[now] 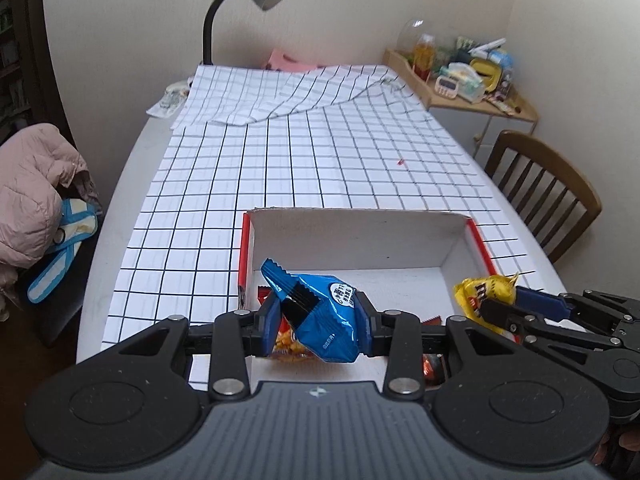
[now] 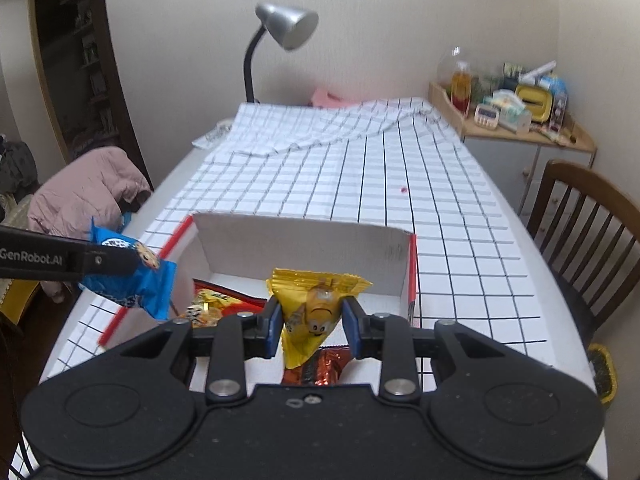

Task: Organize snacks
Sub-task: 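Lift both held bags and carry them over the red box, then open both tools to drop the blue and yellow bags into the box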

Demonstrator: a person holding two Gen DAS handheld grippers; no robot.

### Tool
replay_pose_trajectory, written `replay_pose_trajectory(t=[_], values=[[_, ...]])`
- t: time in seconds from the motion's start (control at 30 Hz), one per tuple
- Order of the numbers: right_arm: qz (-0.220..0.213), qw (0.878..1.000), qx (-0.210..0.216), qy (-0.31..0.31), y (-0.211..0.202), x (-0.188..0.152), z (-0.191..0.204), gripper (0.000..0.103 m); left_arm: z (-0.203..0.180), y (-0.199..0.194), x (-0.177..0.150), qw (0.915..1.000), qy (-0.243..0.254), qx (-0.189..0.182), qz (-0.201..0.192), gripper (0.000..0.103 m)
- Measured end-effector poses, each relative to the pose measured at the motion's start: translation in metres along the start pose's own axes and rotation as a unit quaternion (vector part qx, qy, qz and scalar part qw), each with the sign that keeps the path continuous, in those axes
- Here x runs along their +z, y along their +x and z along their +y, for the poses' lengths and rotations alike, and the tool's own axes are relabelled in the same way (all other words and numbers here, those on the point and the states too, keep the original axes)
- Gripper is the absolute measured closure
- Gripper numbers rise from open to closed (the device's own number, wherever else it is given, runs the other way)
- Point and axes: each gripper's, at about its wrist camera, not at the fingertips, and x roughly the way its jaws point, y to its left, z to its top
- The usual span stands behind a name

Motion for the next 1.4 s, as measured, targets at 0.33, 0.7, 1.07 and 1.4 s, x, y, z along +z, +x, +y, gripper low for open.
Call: replay_pose_trajectory(t=[0.33, 0.7, 1.07, 1.4], values=[[0.067, 0.997, 0.012, -0.027, 0.064, 0.008, -0.006, 0.073, -0.008, 0.06, 0.014, 0.9987, 0.011, 0.013, 0.049, 0.066], [0.126, 0.991, 0.022, -0.033, 0.102, 0.001, -0.013, 0.072, -0.023, 0.1, 0.008, 0.9954, 0.028, 0.016, 0.09, 0.065], [0.136, 0.989, 0.027, -0.043, 0.106, 0.001, -0.012, 0.067, -0.03, 0.111, 0.001, 0.9933, 0.043, 0.015, 0.107, 0.065], [0.107, 0.994, 0.019, -0.033, 0.081, 0.004, -0.012, 0.051, -0.023, 0.086, 0.002, 0.9961, 0.025, -0.005, 0.084, 0.05]])
